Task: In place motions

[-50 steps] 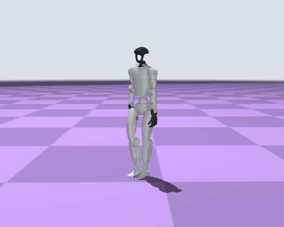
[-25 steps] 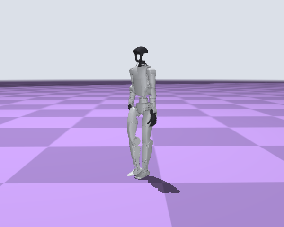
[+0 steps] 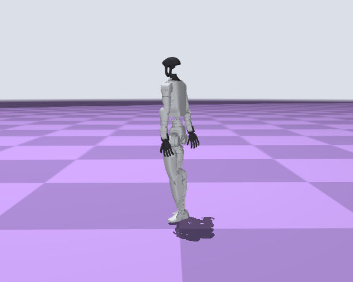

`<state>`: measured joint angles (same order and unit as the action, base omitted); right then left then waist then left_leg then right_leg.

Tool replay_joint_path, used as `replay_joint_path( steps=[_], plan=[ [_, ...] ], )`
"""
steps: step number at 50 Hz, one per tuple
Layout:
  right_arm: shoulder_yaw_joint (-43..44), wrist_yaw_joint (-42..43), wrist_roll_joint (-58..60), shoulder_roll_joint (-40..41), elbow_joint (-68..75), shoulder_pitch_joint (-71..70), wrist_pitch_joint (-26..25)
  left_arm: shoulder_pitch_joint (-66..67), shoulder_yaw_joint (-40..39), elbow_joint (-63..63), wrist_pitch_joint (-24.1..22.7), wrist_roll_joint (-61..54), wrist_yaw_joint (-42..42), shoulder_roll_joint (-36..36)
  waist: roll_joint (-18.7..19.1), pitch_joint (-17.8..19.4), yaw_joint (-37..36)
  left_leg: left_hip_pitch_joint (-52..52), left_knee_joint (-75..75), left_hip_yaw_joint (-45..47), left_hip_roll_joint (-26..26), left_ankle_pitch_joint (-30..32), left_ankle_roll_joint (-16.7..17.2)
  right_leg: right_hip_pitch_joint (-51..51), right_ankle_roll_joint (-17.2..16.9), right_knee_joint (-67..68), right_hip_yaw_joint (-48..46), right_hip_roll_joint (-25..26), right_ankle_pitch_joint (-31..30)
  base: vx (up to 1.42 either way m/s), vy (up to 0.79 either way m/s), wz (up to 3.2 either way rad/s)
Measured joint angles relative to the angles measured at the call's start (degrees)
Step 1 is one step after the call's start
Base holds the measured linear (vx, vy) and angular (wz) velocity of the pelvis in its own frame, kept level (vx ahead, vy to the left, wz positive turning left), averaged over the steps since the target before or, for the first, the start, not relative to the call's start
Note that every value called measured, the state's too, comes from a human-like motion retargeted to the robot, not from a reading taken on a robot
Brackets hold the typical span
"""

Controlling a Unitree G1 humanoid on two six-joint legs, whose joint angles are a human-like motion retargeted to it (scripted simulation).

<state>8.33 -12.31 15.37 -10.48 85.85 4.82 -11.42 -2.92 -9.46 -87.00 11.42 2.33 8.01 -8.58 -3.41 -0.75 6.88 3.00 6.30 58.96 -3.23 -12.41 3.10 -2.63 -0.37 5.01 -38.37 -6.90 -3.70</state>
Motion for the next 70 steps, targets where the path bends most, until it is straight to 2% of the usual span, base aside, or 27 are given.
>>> replay_joint_path(
  steps=[5, 10, 13, 16, 18, 20, 23, 28, 30, 31, 32, 33, 34, 35, 37, 40, 47, 52, 55, 58, 60, 63, 65, 67, 70],
  plan=[
    [-1.52, -0.09, 3.41, 1.44, -1.22, 0.61, 0.71, -0.07, 1.02, 1.26, -0.76, -2.49, 1.33, 1.27, 0.62, -0.81, 2.00, 2.89, -0.51, 3.66, -0.31, 1.26, 1.75, -0.47, -0.61, -0.30, 5.85, 1.56, -1.26, -0.27, -0.09, -1.00],
    [-5.14, -0.12, 4.58, 3.06, -2.38, 0.61, 1.86, 0.02, 0.09, 3.66, -0.69, 0.11, 2.68, 1.18, -0.89, -0.20, 5.43, 5.73, 4.49, 1.04, -2.41, 5.08, 0.89, 0.68, -0.51, -0.24, 10.58, 0.80, -2.39, -0.17, -0.10, -0.78],
    [-6.50, -0.48, 5.00, 3.86, -2.19, 0.97, 2.49, 0.53, 0.98, 4.66, -0.92, 1.13, 2.31, 0.50, -4.21, -0.34, 2.85, 5.82, 12.23, -2.32, -3.57, 8.27, -3.51, 1.60, -0.96, -0.62, 14.20, -1.72, -3.43, -0.08, -0.17, -1.28],
    [-7.62, -0.43, 6.03, 4.29, -2.64, 1.75, 2.92, 1.32, 2.83, 4.94, -1.18, 1.10, 2.10, -0.12, -6.75, -0.67, -0.61, 1.35, 24.62, -13.02, -5.79, 9.65, -11.07, 2.48, -1.30, -1.57, 17.13, -3.58, -4.48, 0.04, -0.17, -1.18],
    [-8.58, -0.20, 7.82, 4.30, -3.58, 1.92, 3.00, 1.38, 3.38, 4.53, -1.19, 0.79, 1.89, -0.34, -7.26, -0.52, -2.49, -2.31, 30.93, -21.39, -6.08, 10.41, -13.74, 2.55, -1.06, -1.90, 19.14, -3.71, -4.98, -0.03, -0.15, -1.13],
    [-9.79, 0.20, 9.83, 3.99, -4.47, 1.49, 2.97, 1.35, 3.02, 3.86, -1.15, 0.34, 1.48, -0.08, -7.19, -0.38, -4.17, -5.64, 33.66, -29.46, -3.82, 9.73, -12.89, 2.03, -0.82, -1.95, 21.64, -3.49, -5.38, -0.09, -0.12, -1.32],
    [-11.15, 0.56, 11.52, 3.17, -5.35, -0.02, 2.76, 1.52, 2.23, 2.81, -1.26, -1.15, 0.93, 1.06, -6.01, 0.29, -5.59, -8.69, 31.33, -39.41, 3.05, 6.27, -10.33, 1.66, -0.45, -2.05, 24.45, -2.55, -5.86, -0.10, -0.02, -1.28],
    [-11.13, 0.29, 9.68, 2.91, -7.03, -1.73, 2.84, 2.48, 2.16, 1.97, -1.25, -0.71, 1.44, 2.35, -2.19, 0.99, -5.08, -7.41, 14.17, -42.01, 6.95, 1.05, -8.84, 2.04, 0.36, -2.14, 26.85, 0.94, -5.81, -0.02, 0.02, -0.88],
    [-10.32, 0.12, 8.18, 3.04, -7.18, -2.08, 2.97, 2.98, 2.63, 1.83, -1.30, 0.35, 1.30, 2.68, 0.50, 1.29, -6.08, -6.25, 4.82, -42.05, 7.40, 1.77, -5.73, 2.70, 0.98, -2.26, 28.11, 4.02, -5.72, 0.14, 0.05, -0.98],
    [-9.85, 0.11, 7.63, 3.10, -6.96, -1.78, 3.09, 3.66, 3.12, 1.71, -1.39, 0.70, 1.09, 2.95, 0.90, 0.86, -5.92, -6.06, 2.30, -45.13, 9.49, 4.80, -9.11, 3.16, 1.04, -2.35, 28.58, 4.28, -5.68, 0.26, 0.07, -0.54],
    [-9.43, 0.03, 7.20, 3.12, -6.64, -1.53, 3.22, 4.27, 3.51, 1.52, -1.45, 1.01, 1.00, 3.19, 1.39, 0.33, -5.17, -5.80, 0.92, -47.56, 10.39, 6.40, -10.53, 3.51, 1.10, -2.36, 28.59, 4.51, -5.56, 0.31, 0.09, 0.20],
    [-9.13, -0.17, 6.98, 3.08, -6.13, -1.41, 3.38, 4.72, 3.70, 1.20, -1.46, 1.25, 1.15, 3.37, 2.08, -0.37, -3.21, -5.42, 1.82, -48.66, 8.88, 5.16, -8.06, 3.63, 1.20, -2.21, 27.68, 4.72, -5.28, 0.27, 0.08, 0.09],
    [-9.13, -0.35, 6.80, 3.14, -5.56, -1.39, 3.41, 4.93, 3.38, 0.78, -1.32, 1.52, 1.46, 3.55, 2.56, -0.76, -3.10, -5.59, 1.70, -47.81, 8.08, 5.58, -7.17, 3.51, 1.42, -2.08, 28.62, 5.16, -5.29, 0.22, 0.07, -0.48],
    [-9.29, -0.51, 6.63, 3.26, -4.96, -1.43, 3.36, 5.01, 2.80, 0.31, -1.11, 1.79, 1.84, 3.72, 2.94, -1.01, -3.92, -6.04, 1.09, -45.97, 7.64, 6.83, -7.06, 3.27, 1.69, -1.96, 30.48, 5.72, -5.44, 0.11, 0.04, -0.45],
    [-8.35, 0.47, 4.65, 3.93, -3.73, -1.98, 3.27, 4.16, 2.41, 0.17, -0.70, 1.65, 2.03, 3.83, 3.26, -0.39, -0.97, -4.40, 0.05, -48.09, 8.34, 6.75, -7.86, 3.74, 1.95, -1.78, 28.21, 5.39, -4.80, -0.02, 0.01, 0.19],
    [-8.08, 0.39, 1.52, 3.93, -2.67, -2.02, 4.41, 3.85, 2.27, 1.26, -0.95, 1.46, 1.98, 3.57, 3.20, 0.63, -3.22, -3.58, -0.50, -45.71, 8.24, 7.01, -8.35, 4.16, 2.26, -1.62, 29.99, 5.66, -4.64, 0.10, 0.01, -0.56],
    [-8.07, -1.35, 3.96, 3.29, -2.49, -0.48, 3.17, 4.58, 2.57, 2.87, -1.16, 0.29, 1.88, 2.74, 3.96, -2.46, -4.16, -4.71, -1.55, -46.54, 7.96, 7.38, -8.39, 2.16, 2.50, -0.52, 29.73, 5.87, -3.18, 0.17, -0.01, -0.03],
    [-8.15, -1.35, 2.75, 3.04, -4.23, -2.19, 3.02, 2.68, 1.41, 3.90, -0.77, 0.71, 2.49, 2.02, 5.48, -1.84, -2.53, -8.89, 0.52, -49.76, 6.17, 8.63, -7.18, 0.10, 4.97, 2.98, 28.60, 7.12, -1.60, -0.03, -0.05, 0.40],
    [-8.05, -0.91, 1.06, 3.35, -4.44, -2.90, 3.19, 1.54, 1.32, 4.91, -1.01, 1.38, 2.35, 1.43, 6.29, -1.02, 0.48, -11.27, 1.52, -55.11, 5.85, 10.06, -6.81, -1.13, 6.27, 5.48, 29.54, 8.25, -1.37, -0.05, -0.11, 1.51],
    [-8.36, -0.68, -0.29, 3.66, -3.70, -3.08, 3.36, 0.27, 1.63, 6.12, -1.12, 2.31, 2.74, 0.72, 6.20, 0.34, 2.91, -12.77, 2.24, -62.27, 6.87, 11.74, -6.40, -1.90, 6.60, 7.29, 37.12, 9.88, -1.45, -0.04, -0.15, 2.12],
    [-8.55, -0.89, -0.39, 3.55, -2.87, -2.83, 3.44, -0.48, 2.47, 7.04, -1.29, 2.55, 2.92, 0.50, 5.69, 1.34, 2.86, -13.16, 2.70, -67.16, 8.25, 12.77, -6.10, -1.67, 4.94, 7.75, 45.60, 11.14, -0.83, 0.05, -0.17, 2.19],
    [-9.04, -1.32, 1.54, 3.19, -1.67, -2.27, 3.28, -1.08, 3.35, 8.15, -1.57, 2.17, 2.94, 0.53, 5.20, 2.47, 1.29, -13.72, 3.49, -73.00, 9.91, 14.23, -5.49, -0.65, 2.11, 8.15, 53.29, 11.78, 2.10, 0.13, -0.16, 2.13],
    [-9.23, -1.58, 3.68, 2.87, -1.30, -1.91, 3.06, -1.40, 3.67, 8.87, -1.72, 1.59, 2.99, 0.63, 4.75, 3.07, -0.90, -14.37, 3.85, -75.52, 11.00, 15.63, -4.86, 0.04, 3.37, 7.45, 50.87, 11.60, 3.49, 0.12, -0.13, 1.90],
    [-9.30, -1.78, 5.33, 2.60, -1.38, -1.22, 3.06, -1.61, 4.03, 9.21, -1.96, 1.23, 3.19, 0.62, 3.67, 3.46, -5.02, -15.14, 3.38, -75.75, 12.10, 16.84, -4.22, 0.87, 4.71, 5.99, 38.42, 8.67, 2.89, 0.11, -0.09, 1.62],
    [-7.53, -2.00, 6.46, 1.96, -1.79, -0.52, 3.11, -2.53, 5.37, 8.70, -2.09, 1.09, 2.51, 0.99, 3.57, 5.30, -9.66, -15.65, 1.84, -78.08, 13.38, 16.97, -3.12, 2.22, 4.29, 5.33, 33.85, 7.92, 3.84, 0.06, 0.03, 2.38]
  ],
)
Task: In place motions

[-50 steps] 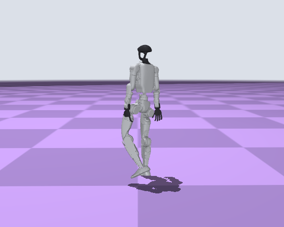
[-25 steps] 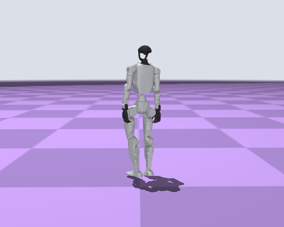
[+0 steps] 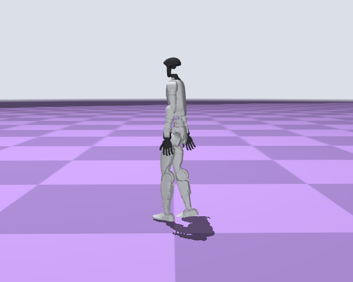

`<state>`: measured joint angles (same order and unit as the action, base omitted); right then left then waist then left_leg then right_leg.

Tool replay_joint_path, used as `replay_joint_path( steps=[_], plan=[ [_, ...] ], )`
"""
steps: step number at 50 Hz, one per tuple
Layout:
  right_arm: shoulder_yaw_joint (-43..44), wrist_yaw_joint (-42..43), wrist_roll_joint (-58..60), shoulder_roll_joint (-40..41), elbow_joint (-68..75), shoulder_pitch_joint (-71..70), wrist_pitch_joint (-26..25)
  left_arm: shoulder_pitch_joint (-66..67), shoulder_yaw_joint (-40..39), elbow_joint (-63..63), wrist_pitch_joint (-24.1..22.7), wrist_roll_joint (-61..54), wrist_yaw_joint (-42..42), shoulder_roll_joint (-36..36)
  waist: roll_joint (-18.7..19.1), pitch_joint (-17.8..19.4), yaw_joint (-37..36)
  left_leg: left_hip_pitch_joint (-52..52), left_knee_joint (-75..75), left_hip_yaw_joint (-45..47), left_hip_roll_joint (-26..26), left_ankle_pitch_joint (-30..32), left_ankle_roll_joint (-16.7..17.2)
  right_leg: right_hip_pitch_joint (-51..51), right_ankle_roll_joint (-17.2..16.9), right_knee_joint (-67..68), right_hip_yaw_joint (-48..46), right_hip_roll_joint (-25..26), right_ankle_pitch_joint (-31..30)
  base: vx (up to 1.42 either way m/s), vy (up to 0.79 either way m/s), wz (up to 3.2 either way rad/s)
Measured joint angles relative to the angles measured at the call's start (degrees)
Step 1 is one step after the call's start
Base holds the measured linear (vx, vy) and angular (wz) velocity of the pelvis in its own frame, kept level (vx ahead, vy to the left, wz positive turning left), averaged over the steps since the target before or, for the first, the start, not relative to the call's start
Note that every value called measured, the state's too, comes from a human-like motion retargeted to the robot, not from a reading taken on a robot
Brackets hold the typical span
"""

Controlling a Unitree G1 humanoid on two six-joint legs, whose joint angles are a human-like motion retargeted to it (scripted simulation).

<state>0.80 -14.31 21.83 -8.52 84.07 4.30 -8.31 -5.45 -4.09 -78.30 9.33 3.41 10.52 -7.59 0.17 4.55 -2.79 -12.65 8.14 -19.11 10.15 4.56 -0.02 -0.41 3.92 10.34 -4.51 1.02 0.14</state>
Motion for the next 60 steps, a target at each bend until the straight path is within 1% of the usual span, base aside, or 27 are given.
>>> replay_joint_path(
  steps=[3, 5, 7, 11, 14, 18, 20, 22, 23, 24, 25, 28, 33, 35, 37, 40, 42, 43, 45, 47, 48, 50, 52, 56, 57, 58, 60],
  plan=[
    [1.91, 0.40, 1.08, -1.03, -0.66, 1.19, -0.51, -0.21, 0.18, -1.84, -0.53, -1.15, -0.97, 0.36, -0.39, 0.69, -2.05, -1.46, -1.70, 2.33, 0.20, -3.64, -1.48, 1.66, -0.73, -1.40, -9.07, -2.20, 0.76, 0.16, 0.20, 3.01],
    [3.00, 1.35, 1.87, -1.63, -0.82, 2.37, -1.12, 0.06, 0.00, -3.27, -0.72, -1.53, 0.49, 0.22, -0.84, 0.33, -1.74, -2.88, -2.60, 9.27, -0.82, -7.38, -3.54, 2.87, -0.99, -2.51, -15.17, -3.34, 1.59, 0.20, 0.21, 3.59],
    [3.69, 2.50, 1.83, -2.20, -0.56, 3.78, -1.78, 0.21, -0.16, -4.55, 0.04, -0.90, 2.63, -0.44, -1.32, -0.69, -0.54, -4.32, -3.16, 18.81, -2.59, -11.25, -4.35, 3.92, -1.47, -3.71, -22.48, -4.28, 2.39, 0.25, 0.23, 3.89],
    [4.32, 2.76, 0.71, -2.79, 0.60, 6.41, -2.47, 0.42, -0.47, -5.05, 0.38, -0.90, 1.71, -1.91, -2.89, -2.36, -0.16, -3.81, -1.61, 46.53, -9.26, -17.14, -2.09, 5.29, -2.17, -4.44, -34.25, -6.08, 4.44, 0.26, 0.27, 3.62],
    [5.48, 2.58, 1.15, -2.37, 1.11, 7.26, -3.22, 0.05, -0.98, -4.74, 0.05, -2.24, -0.25, -2.72, -4.70, -3.38, -0.96, -1.35, 1.12, 60.89, -12.80, -18.86, -1.18, 6.35, -2.69, -5.01, -41.56, -7.04, 5.73, 0.24, 0.16, 3.10],
    [7.16, 3.98, 1.42, -1.08, 0.46, 7.37, -4.05, 0.41, -2.65, -4.95, -0.79, -4.66, -2.84, -2.82, -7.03, -6.42, -0.16, 1.77, 4.37, 70.55, -15.74, -19.66, -2.21, 6.87, -3.59, -5.66, -49.86, -7.59, 7.66, 0.33, 0.09, 2.80],
    [7.31, 4.58, 0.93, -0.42, -0.53, 7.05, -4.00, 1.29, -3.80, -5.54, -1.25, -6.30, -4.17, -2.46, -7.67, -8.43, 1.04, 3.49, 4.44, 74.17, -16.44, -18.00, -2.62, 6.89, -4.06, -5.72, -53.38, -7.57, 8.62, 0.37, 0.02, 2.22],
    [6.75, 4.59, 0.11, -0.03, -1.85, 6.20, -3.67, 2.29, -5.41, -6.62, -1.52, -7.94, -5.39, -1.82, -7.53, -9.78, 1.72, 5.05, 3.03, 73.70, -16.45, -14.43, -1.48, 7.15, -4.35, -5.50, -55.92, -7.04, 9.62, 0.41, 0.10, 1.52],
    [6.53, 4.43, -0.23, 0.06, -2.61, 5.58, -3.53, 2.67, -6.38, -7.27, -1.63, -8.61, -5.90, -1.45, -6.63, -10.24, 1.75, 6.25, 1.30, 73.81, -16.50, -12.71, 1.48, 7.32, -4.28, -5.22, -57.15, -5.94, 10.28, 0.36, 0.10, 0.88],
    [6.19, 4.23, -0.44, 0.07, -3.45, 4.91, -3.40, 3.13, -7.53, -7.97, -1.75, -9.25, -6.33, -0.91, -6.10, -10.38, 1.13, 6.81, -0.85, 73.89, -15.64, -10.97, 1.70, 7.61, -4.17, -4.85, -57.41, -5.55, 10.65, 0.33, 0.09, 0.36],
    [5.79, 4.02, -0.59, 0.03, -4.33, 4.21, -3.27, 3.62, -8.77, -8.69, -1.87, -9.88, -6.74, -0.28, -5.74, -10.37, 0.18, 7.06, -3.21, 73.95, -14.34, -9.22, 0.54, 7.96, -4.06, -4.44, -57.17, -5.52, 10.88, 0.32, 0.08, 0.36],
    [4.82, 3.71, -1.06, 0.62, -7.56, 2.00, -2.91, 4.24, -12.03, -10.87, -1.67, -11.70, -6.96, 1.16, -4.39, -10.39, 0.97, 6.54, -5.63, 70.43, -12.99, -9.25, -1.21, 8.59, -4.09, -2.99, -58.43, -5.35, 10.95, 0.27, 0.05, 0.63],
    [3.38, 4.16, -4.33, 2.41, -11.91, -0.07, -0.26, 4.58, -13.82, -11.23, -1.34, -11.43, -6.28, 2.15, -3.79, -8.17, -0.83, 7.08, -4.43, 65.87, -12.38, -11.50, -3.00, 10.96, -4.71, -0.08, -58.87, -6.71, 8.94, 0.34, 0.05, 0.59],
    [3.26, 2.81, -3.56, 2.45, -12.83, 0.30, 0.23, 5.20, -12.90, -11.08, -1.39, -10.34, -6.09, 2.39, -3.18, -8.14, -2.26, 7.15, -3.91, 63.61, -12.34, -12.60, -3.76, 11.89, -4.01, 2.00, -59.12, -7.41, 7.66, 0.43, 0.06, 0.79],
    [3.04, 1.96, -1.86, 2.07, -13.42, 1.19, 0.34, 5.51, -11.63, -11.48, -1.27, -9.07, -5.77, 2.49, -1.47, -8.22, -3.47, 7.39, -3.72, 60.08, -13.00, -13.65, -3.96, 12.13, -0.72, 7.04, -58.13, -8.56, 5.27, 0.43, 0.08, 0.93],
    [2.86, 2.75, 0.46, 0.77, -12.87, 2.14, 0.37, 4.98, -9.88, -12.45, -0.49, -6.87, -4.82, 2.76, 3.02, -7.92, -2.27, 8.04, -3.78, 54.55, -15.02, -14.36, -3.75, 7.86, 8.14, 24.85, -48.68, -14.07, 3.69, 0.37, 0.08, 1.69],
    [2.33, 2.91, 1.37, 0.07, -11.37, 2.67, 0.27, 4.46, -8.84, -13.02, 0.11, -5.84, -4.17, 2.65, 4.16, -8.31, 0.34, 7.58, -4.77, 49.86, -13.81, -13.72, -4.26, 1.36, 10.45, 34.97, -36.20, -15.38, 4.38, 0.45, 0.03, 2.30],
    [2.30, 2.75, 1.55, -0.06, -10.36, 2.88, 0.09, 4.14, -8.24, -13.15, 0.37, -5.35, -3.90, 2.52, 4.57, -8.37, 1.81, 7.22, -5.28, 46.90, -13.04, -13.16, -4.66, -1.78, 10.73, 36.91, -29.11, -12.53, 4.95, 0.29, -0.05, 2.36],
    [2.91, 2.23, 1.24, -0.11, -8.20, 2.95, -0.58, 3.22, -6.98, -12.85, 0.72, -4.46, -3.46, 2.31, 4.91, -7.84, 2.96, 6.88, -6.11, 42.37, -11.59, -12.16, -5.36, -6.26, 9.95, 36.67, -15.94, -3.64, 4.13, 0.17, -0.11, 2.18],
    [4.15, 1.50, 0.12, 0.14, -6.03, 2.65, -1.18, 1.84, -5.40, -12.02, 0.69, -3.99, -2.93, 2.18, 5.83, -6.63, 4.60, 6.38, -6.36, 36.91, -11.10, -11.09, -5.79, -7.60, 10.70, 35.26, -13.34, -0.19, 4.78, 0.10, -0.16, 2.32],
    [4.58, 1.08, -0.64, 0.27, -5.14, 2.54, -1.34, 1.14, -4.71, -11.42, 0.65, -3.75, -2.54, 2.08, 6.24, -6.08, 5.52, 6.00, -6.38, 34.15, -10.88, -10.59, -5.92, -8.04, 10.71, 34.07, -13.53, 0.01, 5.93, 0.06, -0.21, 2.40],
    [5.03, 0.47, -2.20, 0.57, -3.71, 2.43, -1.64, -0.17, -3.73, -10.02, 0.71, -3.01, -1.55, 1.81, 6.57, -5.06, 7.16, 5.48, -6.58, 29.05, -10.02, -9.68, -6.11, -8.98, 10.19, 30.30, -14.02, -0.13, 8.98, 0.12, -0.28, 2.30],
    [4.95, 0.82, -3.49, 0.98, -2.62, 2.37, -1.84, -1.20, -3.19, -8.44, 0.73, -2.32, -0.82, 1.55, 5.93, -4.27, 8.11, 5.56, -7.06, 26.40, -8.89, -8.88, -5.79, -10.22, 8.37, 24.30, -12.17, 0.43, 12.75, 0.13, -0.33, 2.06],
    [4.15, 2.33, -4.56, 1.70, -1.67, 2.58, -2.01, -1.72, -2.26, -5.50, -0.27, -1.91, -1.42, 1.39, 2.29, -2.63, 7.89, 7.14, -7.54, 23.28, -4.89, -8.42, -4.92, -11.30, -0.03, 8.72, -2.22, 0.58, 15.30, 0.09, -0.36, 1.70],
    [3.81, 2.43, -4.45, 1.92, -1.74, 2.55, -2.07, -1.65, -2.02, -5.00, -0.56, -2.06, -1.65, 1.31, 0.93, -1.91, 7.29, 7.99, -7.59, 22.81, -3.59, -8.55, -4.84, -11.08, -2.32, 5.13, 0.04, -0.21, 14.11, 0.10, -0.39, 1.19],
    [3.37, 2.39, -4.25, 2.19, -2.01, 2.48, -2.09, -1.56, -1.75, -4.72, -0.80, -2.32, -1.84, 1.14, -0.65, -1.01, 6.48, 9.06, -7.66, 22.48, -2.11, -8.77, -4.99, -10.57, -4.39, 1.82, 0.96, -1.65, 9.90, 0.11, -0.39, 0.96],
    [1.93, 2.04, -3.53, 2.89, -3.06, 2.53, -2.02, -1.25, -1.23, -5.21, -0.90, -2.93, -2.04, 0.30, -2.51, 0.01, 4.13, 10.77, -7.63, 21.31, -1.14, -9.29, -4.99, -9.18, -4.41, 0.21, 8.00, -0.01, 9.11, 0.15, -0.42, 0.68]
  ],
)
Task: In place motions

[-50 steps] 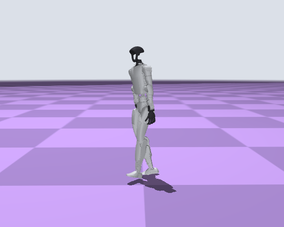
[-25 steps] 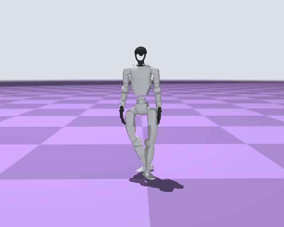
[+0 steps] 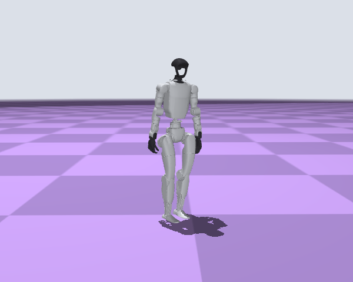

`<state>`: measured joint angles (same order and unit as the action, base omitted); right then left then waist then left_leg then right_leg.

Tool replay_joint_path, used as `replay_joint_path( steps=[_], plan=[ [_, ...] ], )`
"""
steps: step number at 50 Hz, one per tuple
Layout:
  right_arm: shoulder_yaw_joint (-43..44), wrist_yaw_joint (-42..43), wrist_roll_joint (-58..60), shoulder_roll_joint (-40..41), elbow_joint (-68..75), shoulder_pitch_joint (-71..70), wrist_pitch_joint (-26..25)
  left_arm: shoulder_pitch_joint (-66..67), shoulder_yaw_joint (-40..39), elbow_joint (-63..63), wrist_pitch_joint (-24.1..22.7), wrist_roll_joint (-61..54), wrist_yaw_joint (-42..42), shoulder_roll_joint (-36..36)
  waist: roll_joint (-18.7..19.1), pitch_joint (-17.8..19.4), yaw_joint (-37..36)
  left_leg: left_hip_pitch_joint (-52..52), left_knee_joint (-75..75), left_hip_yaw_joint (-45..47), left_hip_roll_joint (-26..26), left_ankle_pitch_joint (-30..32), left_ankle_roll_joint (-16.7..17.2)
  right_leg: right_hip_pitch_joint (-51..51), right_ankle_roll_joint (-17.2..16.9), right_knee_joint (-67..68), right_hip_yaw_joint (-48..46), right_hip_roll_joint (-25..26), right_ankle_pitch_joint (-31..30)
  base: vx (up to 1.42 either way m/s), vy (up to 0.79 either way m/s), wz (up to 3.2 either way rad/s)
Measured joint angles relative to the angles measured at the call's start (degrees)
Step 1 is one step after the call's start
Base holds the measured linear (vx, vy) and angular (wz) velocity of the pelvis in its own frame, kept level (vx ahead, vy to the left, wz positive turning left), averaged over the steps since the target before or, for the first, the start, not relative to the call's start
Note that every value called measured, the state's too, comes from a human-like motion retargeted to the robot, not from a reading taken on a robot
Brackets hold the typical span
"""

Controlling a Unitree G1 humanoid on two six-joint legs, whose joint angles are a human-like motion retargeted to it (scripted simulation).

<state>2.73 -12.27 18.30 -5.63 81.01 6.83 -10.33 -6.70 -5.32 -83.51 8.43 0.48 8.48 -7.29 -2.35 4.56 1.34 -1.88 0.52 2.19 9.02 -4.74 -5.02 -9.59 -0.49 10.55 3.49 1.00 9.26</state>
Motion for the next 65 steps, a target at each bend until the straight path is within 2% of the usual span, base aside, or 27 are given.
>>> replay_joint_path(
  steps=[1, 2, 3, 5, 8, 11, 22, 27, 31, 32, 35, 37, 40, 45, 50, 52, 55, 58, 60, 62, 65],
  plan=[
    [-0.29, -0.52, 0.82, 0.41, -0.96, -0.08, -0.19, -0.24, 0.36, -0.89, 0.42, 0.12, 0.41, -0.56, -0.21, 0.02, -0.80, 0.00, 0.35, -1.23, -0.03, -0.19, 0.05, 0.71, 1.42, 1.39, -12.44, -2.83, 1.43, 0.15, -0.45, 0.72],
    [-0.32, -1.01, 1.78, 0.75, -1.90, -0.12, -0.31, -0.31, 0.75, -1.83, 0.96, 0.45, 0.71, -0.87, -0.37, -0.04, -1.70, 0.01, 0.68, -2.31, -0.08, -0.36, 0.15, 1.23, 2.15, 2.40, -19.47, -4.51, 2.48, 0.12, -0.39, 0.89],
    [0.17, -1.44, 3.00, 0.95, -2.82, -0.11, -0.28, -0.07, 1.21, -2.88, 1.75, 1.18, 0.78, -0.70, -0.43, -0.28, -2.79, 0.06, 0.98, -3.07, -0.19, -0.49, 0.36, 1.36, 1.49, 2.62, -15.66, -3.91, 2.78, 0.10, -0.29, 0.80],
    [0.87, -1.42, 5.18, 1.13, -4.78, -0.15, 0.09, 0.30, 1.42, -5.51, 2.39, 1.77, -0.34, -0.27, -0.70, -0.93, -5.24, 0.23, 1.34, -3.29, -0.76, -0.79, 0.84, 2.54, 1.35, 2.35, -16.96, -4.69, 3.30, 0.08, -0.24, 0.66],
    [-0.26, -0.27, 6.96, 0.66, -7.54, -1.11, 0.65, 2.15, 1.14, -7.06, 0.63, 0.20, -0.52, -0.38, -0.63, -1.49, -3.53, 0.22, 2.21, -5.09, -1.22, -1.15, 1.17, 4.10, 1.70, 0.74, -19.27, -4.17, 2.92, 0.05, -0.20, 0.81],
    [-1.47, 1.51, 6.67, 0.13, -9.21, -2.29, 0.50, 4.16, -0.44, -6.91, 0.91, 1.46, -0.23, -0.11, -0.53, -2.62, -2.08, -0.28, 3.06, -5.90, -1.67, -1.86, 1.71, 4.57, 1.91, 0.10, -19.98, -3.99, 3.00, 0.03, -0.14, 0.34],
    [0.07, 1.28, 2.89, 0.52, -10.24, -3.47, 1.35, 4.11, -2.21, -7.67, 1.44, 0.03, -1.21, 0.47, -2.27, -3.37, -3.69, -1.94, 9.15, -7.13, 0.10, -4.33, 1.01, 3.83, 1.28, -0.42, -17.37, -4.97, 1.04, -0.01, -0.03, -0.21],
    [0.01, 1.03, 4.49, 0.00, -8.83, -2.14, 1.41, 3.23, -0.52, -6.59, 1.04, 0.71, -1.09, 0.99, -3.44, -3.24, -6.09, -2.84, 11.76, -17.76, 4.49, -3.50, -3.30, 2.11, 0.32, -0.31, -11.64, -5.42, -0.84, 0.00, 0.09, -1.30],
    [0.28, 0.30, 4.78, -0.32, -7.44, -1.46, 1.09, 1.96, 1.45, -5.99, 0.80, 1.76, -1.07, 0.71, -4.05, -2.14, -6.90, -1.88, 10.51, -23.87, 5.19, -2.72, -2.19, 0.39, -0.15, 0.60, -6.22, -4.50, -2.40, -0.05, 0.13, -1.67],
    [0.44, 0.20, 4.87, -0.40, -7.28, -1.54, 1.03, 1.55, 1.93, -5.93, 0.78, 1.73, -0.99, 0.59, -4.21, -1.88, -6.17, -1.69, 9.86, -22.75, 4.99, -3.08, -2.37, -0.01, -0.37, 0.61, -5.66, -4.50, -2.95, -0.20, 0.15, -1.03],
    [0.88, 0.22, 4.98, -0.92, -7.49, -2.11, 1.12, -0.22, 4.25, -6.36, 0.87, 0.80, -0.81, 0.15, -4.06, -1.15, -2.51, -0.23, 6.52, -11.18, 2.97, -4.89, -5.69, -1.53, -0.83, 0.03, -4.22, -3.80, -5.77, -0.33, 0.19, -1.28],
    [-0.03, 0.44, 4.64, -1.31, -8.11, -2.77, 1.21, -1.33, 5.00, -6.51, 1.28, 1.22, -0.14, -0.50, -3.43, -0.33, -0.41, 0.30, 4.56, -7.75, 1.36, -4.53, -4.07, -2.79, -1.11, -0.43, -1.76, -2.05, -7.10, -0.47, 0.25, -2.08],
    [-2.15, 1.30, 3.39, -1.34, -8.23, -4.24, 1.36, -2.35, 5.26, -5.68, 1.81, 2.57, 1.11, -2.37, -3.11, 0.32, 3.58, 0.33, 2.72, -0.57, -0.21, -4.50, -3.62, -5.07, -2.03, -0.56, -1.08, -1.02, -5.97, -0.62, 0.27, -2.37],
    [-2.38, -1.31, 4.22, -1.68, -7.20, -4.82, 2.25, -1.95, 3.57, -5.58, 1.25, 4.18, -1.31, -4.63, -3.08, 0.16, 4.19, 2.59, -1.36, 13.39, -1.52, -5.58, -3.36, -6.18, -2.42, -0.03, -20.20, -4.91, -0.02, -0.52, 0.26, -3.14],
    [-0.66, 0.00, 5.57, -3.90, -5.23, -3.65, 1.55, 0.16, 2.90, -7.77, 1.81, 2.60, -0.63, -4.44, -1.64, -2.68, 3.67, 2.72, -2.27, 25.66, -2.95, -8.89, -3.06, -7.02, -2.38, 2.52, -35.13, -7.55, 2.55, -0.48, 0.22, -3.40],
    [0.38, 0.78, 4.30, -4.67, -4.14, -3.92, 0.97, 0.20, 2.26, -8.13, 2.42, 3.11, -0.10, -4.40, -0.15, -3.00, 5.32, 2.49, -1.63, 29.70, -4.60, -10.32, -2.54, -5.37, -0.90, 3.60, -45.04, -8.73, 2.79, -0.67, 0.20, -2.80],
    [2.76, 2.21, 1.23, -5.77, -1.62, -4.98, 0.26, -0.37, 0.89, -7.85, 2.98, 4.51, -0.17, -4.25, 2.19, -2.78, 8.09, 2.77, -0.27, 37.00, -7.30, -12.40, -1.40, -1.47, 3.08, 4.09, -57.88, -9.25, 2.08, -0.56, 0.23, -2.50],
    [5.87, 3.23, -2.42, -7.13, 2.36, -5.30, -0.39, -0.49, 0.11, -6.85, 2.92, 5.10, -0.69, -3.67, 2.99, -3.67, 8.34, 4.39, 0.23, 45.87, -7.52, -14.25, -0.14, -0.52, 3.53, 4.16, -56.90, -8.40, 0.26, -0.31, 0.18, -2.53],
    [7.88, 3.54, -4.41, -8.00, 5.20, -4.94, -1.13, -0.12, -0.24, -6.09, 2.84, 5.05, -0.76, -3.07, 3.67, -5.48, 7.31, 5.29, 0.33, 52.09, -7.65, -15.20, 1.06, -0.98, 3.70, 3.62, -58.19, -8.40, -3.58, -0.18, 0.07, -2.64],
    [9.26, 4.39, -6.28, -8.56, 7.94, -4.69, -1.84, 0.50, -0.54, -5.10, 2.60, 4.32, -0.72, -2.43, 3.65, -7.55, 6.45, 5.68, 1.23, 57.93, -7.64, -15.78, 2.31, -3.16, 5.94, 3.06, -54.40, -7.33, -6.12, -0.15, -0.02, -2.21],
    [11.39, 5.87, -9.00, -8.39, 10.44, -3.91, -2.31, 0.70, 0.88, -3.48, 2.01, 2.59, 0.10, -2.21, 2.95, -8.21, 8.73, 7.03, 4.17, 60.05, -7.61, -16.28, 2.43, -4.08, 7.57, 1.62, -48.71, -6.83, -9.11, -0.14, -0.04, -1.10]
  ],
)
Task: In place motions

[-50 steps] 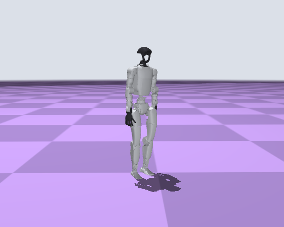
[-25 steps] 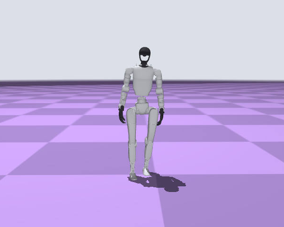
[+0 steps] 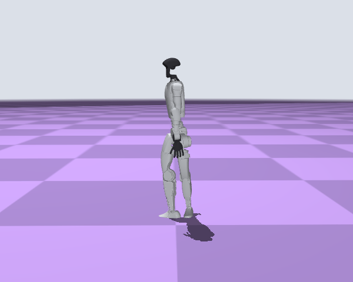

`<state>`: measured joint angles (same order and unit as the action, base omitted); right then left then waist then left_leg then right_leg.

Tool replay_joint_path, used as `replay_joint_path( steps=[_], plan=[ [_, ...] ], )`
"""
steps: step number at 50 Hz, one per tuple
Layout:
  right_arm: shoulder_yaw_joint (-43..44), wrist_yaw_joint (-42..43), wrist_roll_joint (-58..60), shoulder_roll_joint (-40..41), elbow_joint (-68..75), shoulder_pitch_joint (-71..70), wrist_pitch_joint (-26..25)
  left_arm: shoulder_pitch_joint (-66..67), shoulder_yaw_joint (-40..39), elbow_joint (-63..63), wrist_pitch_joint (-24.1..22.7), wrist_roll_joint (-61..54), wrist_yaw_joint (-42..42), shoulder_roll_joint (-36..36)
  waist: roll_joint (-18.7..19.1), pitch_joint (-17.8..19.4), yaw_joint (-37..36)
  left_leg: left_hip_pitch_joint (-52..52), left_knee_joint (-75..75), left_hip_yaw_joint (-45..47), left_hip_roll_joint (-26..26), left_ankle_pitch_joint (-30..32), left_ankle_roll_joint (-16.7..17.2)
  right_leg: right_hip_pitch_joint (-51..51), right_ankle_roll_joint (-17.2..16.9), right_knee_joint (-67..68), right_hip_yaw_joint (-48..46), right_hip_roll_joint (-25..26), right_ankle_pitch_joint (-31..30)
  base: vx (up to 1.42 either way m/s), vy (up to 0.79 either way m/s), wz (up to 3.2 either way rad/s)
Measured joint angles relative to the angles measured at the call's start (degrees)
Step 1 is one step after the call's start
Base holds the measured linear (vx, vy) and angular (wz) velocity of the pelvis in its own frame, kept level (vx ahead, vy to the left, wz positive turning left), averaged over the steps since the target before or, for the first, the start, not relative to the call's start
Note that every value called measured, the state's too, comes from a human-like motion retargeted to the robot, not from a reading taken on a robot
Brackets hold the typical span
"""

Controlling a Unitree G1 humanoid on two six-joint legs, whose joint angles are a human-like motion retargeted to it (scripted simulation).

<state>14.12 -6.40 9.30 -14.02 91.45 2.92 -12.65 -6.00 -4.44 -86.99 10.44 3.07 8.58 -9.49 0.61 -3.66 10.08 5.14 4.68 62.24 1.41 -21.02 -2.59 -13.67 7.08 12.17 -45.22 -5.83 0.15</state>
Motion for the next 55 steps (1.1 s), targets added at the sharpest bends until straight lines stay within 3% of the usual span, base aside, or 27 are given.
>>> replay_joint_path(
  steps=[5, 10, 13, 17, 20, 24, 28, 32, 36, 38, 39, 40, 42, 45, 48, 55],
  plan=[
    [2.01, -3.07, -1.31, 1.48, 1.79, 1.40, 0.34, -1.92, 0.57, 1.50, 0.80, 1.94, 0.26, 0.21, 1.14, 0.36, -0.18, 4.06, 0.25, -0.92, 0.33, 0.85, 0.70, 0.48, -1.31, 4.84, 4.03, -0.30, 1.72, -0.08, -0.03, -1.25],
    [3.06, -3.26, 1.98, 1.53, 1.84, 4.88, 0.40, 0.86, 0.95, 2.27, -0.94, 0.20, 0.27, 3.83, 5.18, -6.01, -1.60, 5.18, 0.27, -1.98, -0.12, 2.32, 0.64, -1.41, -1.01, 7.51, 8.16, 1.60, 3.34, 0.19, -0.10, -1.03],
    [3.06, -3.67, 2.67, 2.43, 0.64, 4.31, 0.19, 0.81, 1.59, 1.79, -0.73, 0.39, 2.22, 4.69, 4.29, -6.38, -1.01, 6.08, 5.12, -4.80, -0.90, 6.36, -3.16, -0.67, -1.06, 8.18, 10.59, -0.19, 3.86, 0.03, -0.16, -0.61],
    [0.12, -4.27, 2.43, 4.28, -2.31, 2.21, 0.37, 1.54, 2.68, 1.94, -0.39, 1.72, 3.35, 4.03, -1.03, -3.34, -4.99, 7.13, 20.52, -11.52, -3.17, 11.26, -12.41, 3.71, -0.78, 7.87, 18.43, -2.37, 3.77, 0.14, -0.27, -1.92],
    [-2.64, -5.08, 4.12, 5.91, -6.95, 0.01, 0.54, 2.38, 3.33, 2.48, -0.56, 1.67, 2.89, 3.21, -1.89, -0.68, -8.70, 1.23, 34.93, -23.68, -6.99, 12.14, -12.41, 7.07, 0.03, 5.04, 23.83, 0.58, 2.29, 0.10, -0.26, -2.15],
    [-8.50, -6.18, 6.47, 7.23, -15.92, -3.32, 2.10, 2.40, 2.30, 2.20, -0.47, 0.76, 2.64, 3.19, -2.44, 1.21, -8.78, -8.08, 41.06, -35.31, -5.63, 11.86, -12.41, 8.19, -0.16, 1.10, 26.72, 1.04, -1.07, -0.09, -0.10, -1.33],
    [-14.29, -6.69, 8.91, 7.75, -22.63, -6.33, 4.32, 2.58, 0.99, 1.53, -0.05, 0.01, 2.91, 3.25, -2.34, 2.68, -9.15, -13.23, 39.84, -39.96, -7.34, 9.15, -12.41, 8.93, -0.57, -0.78, 29.83, 2.19, -3.17, 0.02, -0.05, -1.31],
    [-16.93, -6.50, 11.85, 7.55, -24.58, -7.84, 5.55, 3.04, 0.79, 0.68, 0.03, -0.45, 2.45, 4.26, -2.48, 1.79, -8.51, -18.41, 29.51, -48.89, -1.48, 11.53, -12.13, 7.78, -2.08, -1.63, 31.81, 0.60, -5.01, 0.06, 0.14, -0.78],
    [-16.93, -6.19, 12.16, 7.18, -22.14, -7.81, 5.22, 3.05, 0.65, 0.10, 0.09, -0.75, 2.07, 5.05, -0.99, 2.76, -9.90, -17.85, 16.21, -71.42, 6.32, 16.53, -5.39, 8.56, -1.94, -0.94, 34.98, 2.58, -4.70, 0.19, 0.09, -1.10],
    [-16.14, -6.96, 11.74, 6.98, -20.04, -6.83, 4.90, 3.39, 0.46, 0.12, 0.01, -0.91, 1.97, 5.35, 0.50, 3.17, -11.07, -15.02, 9.17, -83.18, 8.23, 21.03, -0.76, 9.53, -1.44, -0.70, 36.95, 4.95, -4.38, 0.29, 0.09, -1.23],
    [-15.49, -7.66, 11.58, 6.67, -18.38, -6.30, 4.75, 3.74, 0.34, 0.12, -0.04, -0.87, 2.01, 5.57, 0.85, 3.10, -11.32, -13.84, 7.32, -85.14, 8.29, 22.21, -0.37, 10.07, -1.39, -0.53, 37.85, 5.45, -4.19, 0.36, 0.12, -1.06],
    [-14.74, -8.48, 11.45, 6.24, -16.45, -5.82, 4.62, 4.14, 0.21, 0.08, -0.09, -0.79, 2.08, 5.84, 0.96, 2.94, -11.36, -12.83, 6.30, -85.38, 8.06, 22.71, -0.92, 10.64, -1.46, -0.32, 38.66, 5.54, -4.00, 0.38, 0.17, -0.68],
    [-13.29, -10.02, 11.78, 5.55, -12.30, -5.40, 3.48, 4.41, -1.14, -0.25, -0.11, -0.43, 2.63, 6.09, 1.47, 2.01, -9.22, -14.02, 8.12, -71.97, 4.05, 21.40, -2.37, 10.73, -1.54, -0.22, 38.51, 5.49, -3.74, 0.31, 0.19, -0.25],
    [-10.70, -9.11, 10.44, 5.45, -6.46, -4.60, 0.83, 4.06, -2.32, -0.96, 0.11, -0.91, 2.58, 5.85, 1.41, 1.97, -6.10, -12.46, 7.04, -75.40, 5.86, 23.13, -2.50, 12.02, -1.37, -0.86, 37.21, 5.23, -3.35, 0.17, 0.11, -0.13],
    [-8.59, -7.63, 6.14, 4.21, -1.27, -3.65, 0.45, 3.42, -2.76, -0.91, 0.11, -0.88, 2.28, 4.93, 0.82, 3.22, -7.29, -10.66, 5.77, -72.32, 5.26, 23.63, -2.42, 12.95, -1.19, -0.49, 39.62, 5.16, -2.73, 0.16, 0.10, -0.83],
    [-5.34, -9.22, 8.09, 3.71, -0.79, 2.56, -0.33, 4.27, -3.21, -0.83, 0.01, -2.33, 0.97, 3.57, 1.55, 1.14, -9.46, -7.17, -1.74, -67.08, 4.04, 26.26, -3.31, 9.33, 1.11, 4.79, 44.56, 7.71, 0.63, 0.20, 0.07, -0.65]
  ],
)
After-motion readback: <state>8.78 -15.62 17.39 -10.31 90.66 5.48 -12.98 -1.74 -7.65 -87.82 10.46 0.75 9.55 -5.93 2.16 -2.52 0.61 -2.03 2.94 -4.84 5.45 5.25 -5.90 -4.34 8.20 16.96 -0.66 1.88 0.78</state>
